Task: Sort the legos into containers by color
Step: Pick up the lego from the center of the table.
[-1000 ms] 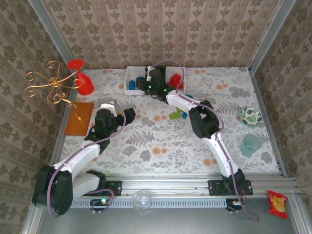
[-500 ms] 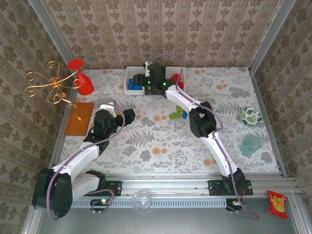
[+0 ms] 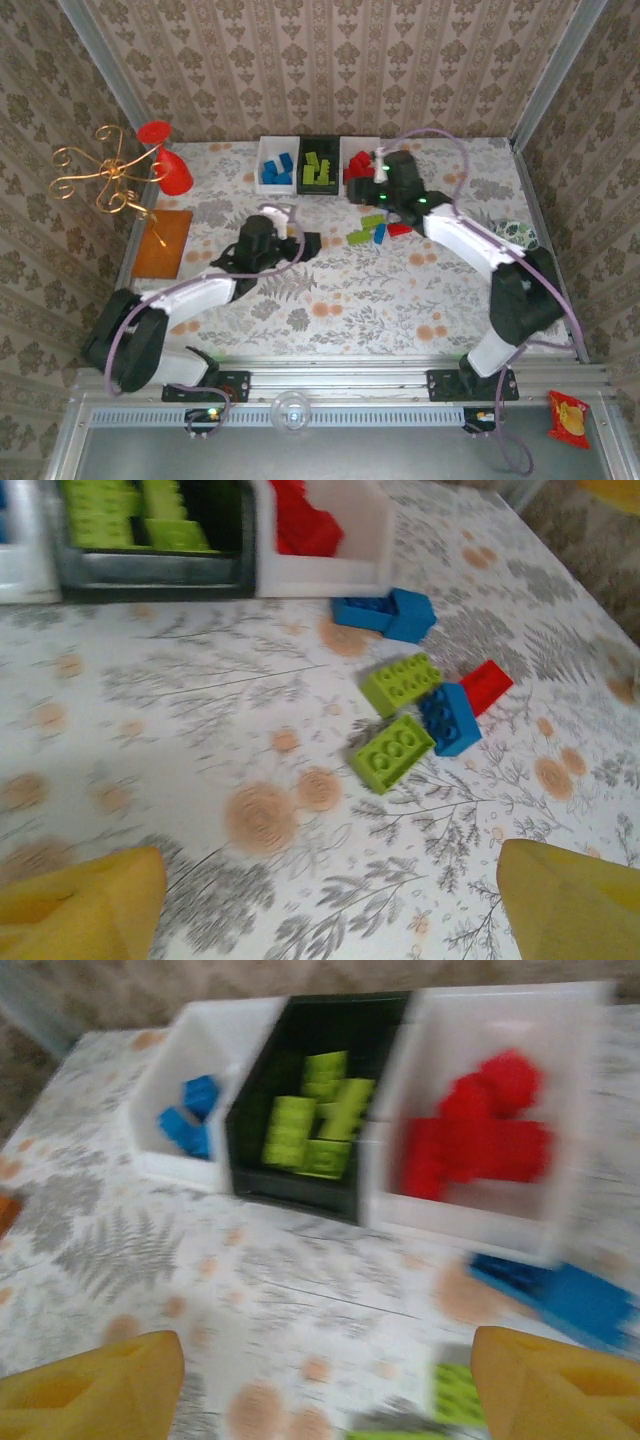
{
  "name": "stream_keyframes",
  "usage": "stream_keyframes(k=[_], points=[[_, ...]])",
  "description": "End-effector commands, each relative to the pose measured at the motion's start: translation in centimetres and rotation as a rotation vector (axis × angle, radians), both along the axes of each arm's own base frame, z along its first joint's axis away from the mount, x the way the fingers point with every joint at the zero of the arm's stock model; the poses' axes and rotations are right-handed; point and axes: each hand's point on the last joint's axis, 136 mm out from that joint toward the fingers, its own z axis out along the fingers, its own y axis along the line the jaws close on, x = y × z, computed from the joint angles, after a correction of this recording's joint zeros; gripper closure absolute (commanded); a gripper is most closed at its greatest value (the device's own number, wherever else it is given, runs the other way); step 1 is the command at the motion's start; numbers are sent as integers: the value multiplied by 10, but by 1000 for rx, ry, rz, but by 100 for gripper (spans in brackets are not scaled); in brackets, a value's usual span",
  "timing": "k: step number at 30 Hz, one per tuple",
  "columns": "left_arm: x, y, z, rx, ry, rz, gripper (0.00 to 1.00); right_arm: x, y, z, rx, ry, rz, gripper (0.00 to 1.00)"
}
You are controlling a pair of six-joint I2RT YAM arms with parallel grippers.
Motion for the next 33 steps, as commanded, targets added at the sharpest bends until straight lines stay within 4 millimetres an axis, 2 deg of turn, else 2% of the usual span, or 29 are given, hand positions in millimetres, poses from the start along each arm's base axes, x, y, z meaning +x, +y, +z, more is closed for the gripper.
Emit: stream_keyframes(k=[1,5,6,9,13,17,22,33], points=[[7,-38,1,51,-62,-84,17,-19,-69,-33,18,106,-166,21],[1,-87,-14,90,-23,-178,24,-38,-115,-35,45,110,-289,19],[0,-99,-19,107,-8,-197,26,-44,-122,-25,59,74,-319,19],[0,-127,-36,150,31,-231,32,-55,-130,-19,101,13,-371,19],[10,-152,-54,201,43,-232,39,-63,-138,-20,127,-36,-421,17],[21,-169,-67,274,50,-239,42,-64,-140,-20,115,-36,-426,17],[38,-178,-80,372,34,-219,47,-63,-140,-22,114,-30,-428,17],[44,-203,-99,419,53,-254,56,-67,-146,-16,91,-49,-445,17]])
